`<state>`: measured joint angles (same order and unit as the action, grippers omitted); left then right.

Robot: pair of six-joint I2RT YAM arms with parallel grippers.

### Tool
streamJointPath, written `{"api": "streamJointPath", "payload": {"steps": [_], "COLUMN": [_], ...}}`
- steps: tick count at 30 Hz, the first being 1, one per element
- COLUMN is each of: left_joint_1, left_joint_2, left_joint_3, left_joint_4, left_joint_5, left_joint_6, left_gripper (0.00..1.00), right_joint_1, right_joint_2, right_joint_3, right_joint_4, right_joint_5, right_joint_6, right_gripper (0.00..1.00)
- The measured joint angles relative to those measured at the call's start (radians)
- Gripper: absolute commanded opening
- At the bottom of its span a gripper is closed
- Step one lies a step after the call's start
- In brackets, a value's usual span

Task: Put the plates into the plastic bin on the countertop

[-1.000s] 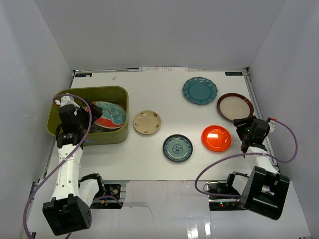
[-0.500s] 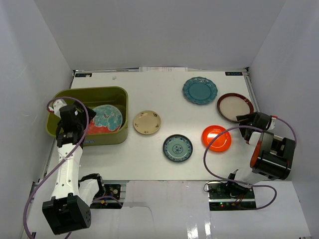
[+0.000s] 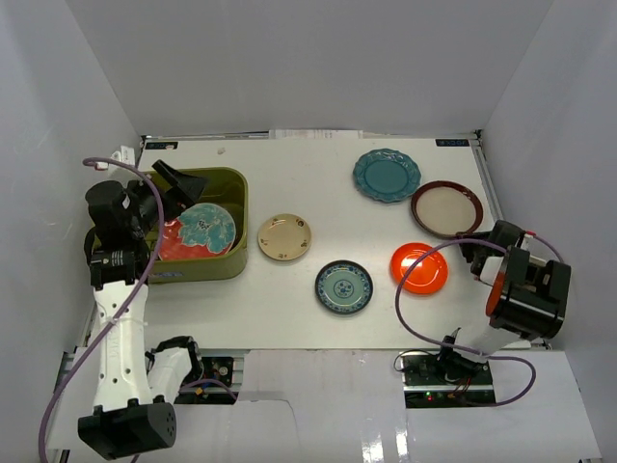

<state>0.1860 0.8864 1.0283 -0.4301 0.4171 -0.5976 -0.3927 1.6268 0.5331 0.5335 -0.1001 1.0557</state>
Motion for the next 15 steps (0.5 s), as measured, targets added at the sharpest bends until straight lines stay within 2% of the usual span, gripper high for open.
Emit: {"api": "streamJointPath", "payload": {"steps": [4,7,11,15], "left_joint_1": [-0.026,-0.089,-0.280,-0.480], "left_joint_2": [-0.019,-0.015,0.021,0.072], "left_joint_3": [0.013,0.020,0.050,0.055], "left_joint_4": [0.059,0.102,0.137,0.158], "left_joint_5": [0.170,0.248,0.267,0.224], "left_joint_6": [-0.056,-0.099,-0.123,-0.125], "left_gripper": [0.98,0.98,0.98,0.98], "right_joint_1": [0.002,0.004,0.024,0.082], "right_joint_2": [-0.232,-0.454,-0.758,-0.887], "right_joint_3": [-0.140,-0.200,-0.216,-0.214], "right_joint_4": [-0.046,-0.101,-0.151,-0.127], "right_joint_5": [-0.003,-0.018,-0.031,-0.095], "right_joint_6": [0.034,0.043,0.039,0.044], "right_gripper": [0.08,0.08,0.08,0.08]}}
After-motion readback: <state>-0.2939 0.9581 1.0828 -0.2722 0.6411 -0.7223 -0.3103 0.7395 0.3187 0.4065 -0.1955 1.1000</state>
